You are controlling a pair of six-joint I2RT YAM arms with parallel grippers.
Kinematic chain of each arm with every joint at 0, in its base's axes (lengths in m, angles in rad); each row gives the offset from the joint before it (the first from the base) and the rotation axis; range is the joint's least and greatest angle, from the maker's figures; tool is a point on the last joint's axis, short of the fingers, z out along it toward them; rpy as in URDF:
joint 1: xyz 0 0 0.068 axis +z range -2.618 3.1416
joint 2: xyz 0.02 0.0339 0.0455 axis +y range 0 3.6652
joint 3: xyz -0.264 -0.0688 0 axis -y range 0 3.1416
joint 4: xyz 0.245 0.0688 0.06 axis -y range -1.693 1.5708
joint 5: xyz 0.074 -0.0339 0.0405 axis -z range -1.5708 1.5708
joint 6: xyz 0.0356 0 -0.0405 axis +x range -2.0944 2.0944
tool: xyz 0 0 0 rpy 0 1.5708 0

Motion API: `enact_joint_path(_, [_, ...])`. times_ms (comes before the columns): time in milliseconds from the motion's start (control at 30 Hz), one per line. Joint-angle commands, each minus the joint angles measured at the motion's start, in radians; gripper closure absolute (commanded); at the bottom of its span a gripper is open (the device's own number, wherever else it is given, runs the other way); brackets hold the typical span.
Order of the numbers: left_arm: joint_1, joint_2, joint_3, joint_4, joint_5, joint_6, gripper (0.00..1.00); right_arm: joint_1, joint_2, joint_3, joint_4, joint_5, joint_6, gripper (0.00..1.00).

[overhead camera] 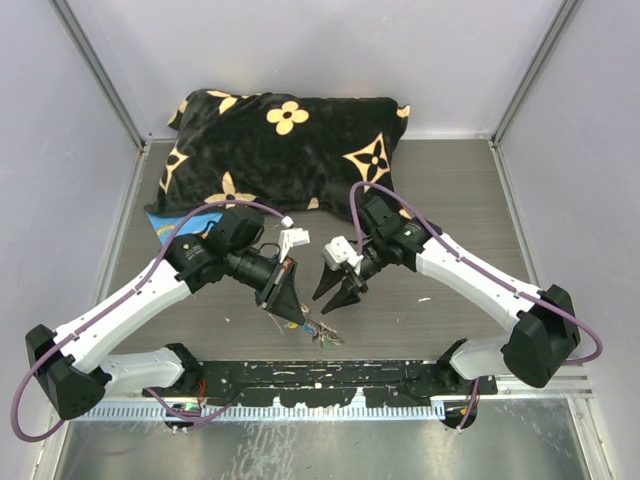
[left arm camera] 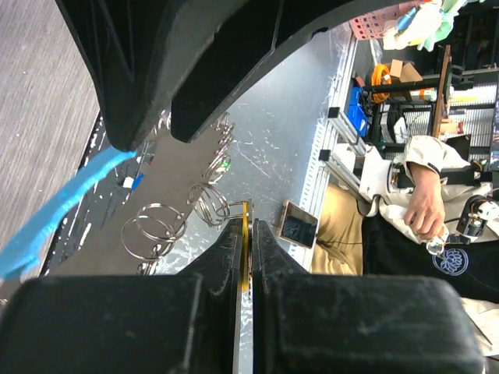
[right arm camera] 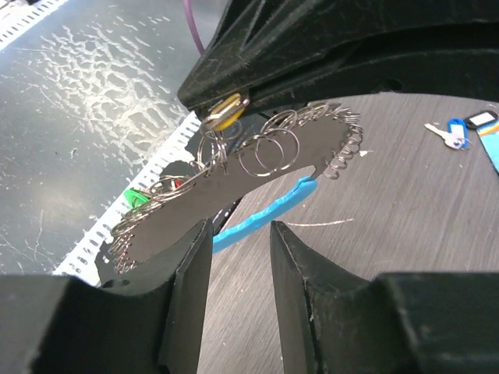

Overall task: Remove the keys from the keyring
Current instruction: Remove the key from the keyring.

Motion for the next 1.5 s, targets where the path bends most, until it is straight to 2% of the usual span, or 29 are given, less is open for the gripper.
enact_joint_path(0, [-0.003,-0.024,0.027,0.050,0.045,-0.056,1.00,-0.034,-0.061,0.063,-0.012,0.024,0.051,0.57])
enact_joint_path(133, [-0.003,-0.005,0.021,0.069,0.024,-0.139,1.00,-0.056,-0.088,0.100,-0.061,0.038,0.036,0.56])
enact_joint_path(300, [0.013,0.012,-0.027,0.184,0.013,-0.329,1.00,-0.058,-0.110,0.139,-0.092,0.111,0.034,0.54])
enact_joint_path(600, [0.122,0.055,-0.118,0.425,-0.045,-0.792,1.00,-0.068,-0.176,0.229,-0.162,0.257,0.017,0.54])
enact_joint_path(800, [0.126,0.113,-0.110,0.573,-0.128,-1.048,1.00,-0.061,-0.183,0.257,-0.161,0.274,-0.006,0.54])
enact_joint_path(1200, [0.127,0.130,-0.080,0.695,-0.297,-1.309,1.00,-0.033,-0.226,0.246,-0.027,0.517,0.012,0.54])
enact_joint_path(1467, [0.127,0.173,-0.093,0.767,-0.381,-1.447,1.00,-0.031,-0.254,0.206,0.037,0.591,0.017,0.53])
